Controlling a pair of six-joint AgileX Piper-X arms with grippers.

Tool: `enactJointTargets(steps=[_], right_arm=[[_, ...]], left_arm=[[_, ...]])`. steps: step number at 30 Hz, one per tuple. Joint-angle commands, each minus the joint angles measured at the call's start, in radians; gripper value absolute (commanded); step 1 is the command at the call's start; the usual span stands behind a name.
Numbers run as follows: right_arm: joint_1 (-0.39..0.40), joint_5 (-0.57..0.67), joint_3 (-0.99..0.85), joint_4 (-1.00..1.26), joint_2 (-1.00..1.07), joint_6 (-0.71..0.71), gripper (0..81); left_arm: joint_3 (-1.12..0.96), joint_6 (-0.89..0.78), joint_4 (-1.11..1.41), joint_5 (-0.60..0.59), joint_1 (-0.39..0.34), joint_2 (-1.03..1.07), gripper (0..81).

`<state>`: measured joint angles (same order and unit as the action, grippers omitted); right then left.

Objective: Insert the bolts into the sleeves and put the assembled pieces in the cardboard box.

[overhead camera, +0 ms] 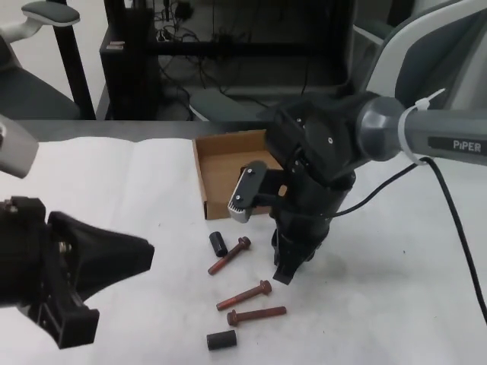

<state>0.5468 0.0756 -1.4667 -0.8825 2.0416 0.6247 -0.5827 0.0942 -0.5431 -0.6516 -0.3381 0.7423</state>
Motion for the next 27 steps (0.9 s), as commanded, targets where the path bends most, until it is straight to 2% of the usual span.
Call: enactJointTargets(steps=[1,5,12,21,27], right_arm=[[0.004,0.073,-0.006,-0.03,-0.074,-0.064,0.6],[0.02,0.101,0.036,-0.016,-0.176,-0.129,0.6],[0.065,0.118,0.212,0.048,-0.407,-0.251,0.6],[0.149,0.118,0.468,0.277,-0.712,-0.509,0.6],[0.17,0.114,0.587,0.448,-0.836,-0.668,0.6]], left_arm=[[-0.007,0.002,-0.062,-0.008,0.0,-0.012,4.3],[-0.007,0.004,-0.08,-0.008,0.0,-0.012,4.3],[-0.007,0.004,-0.072,-0.008,0.0,-0.03,4.3],[-0.007,0.004,-0.072,-0.053,0.0,-0.044,4.3],[-0.007,0.026,-0.059,-0.048,0.0,-0.027,4.3]])
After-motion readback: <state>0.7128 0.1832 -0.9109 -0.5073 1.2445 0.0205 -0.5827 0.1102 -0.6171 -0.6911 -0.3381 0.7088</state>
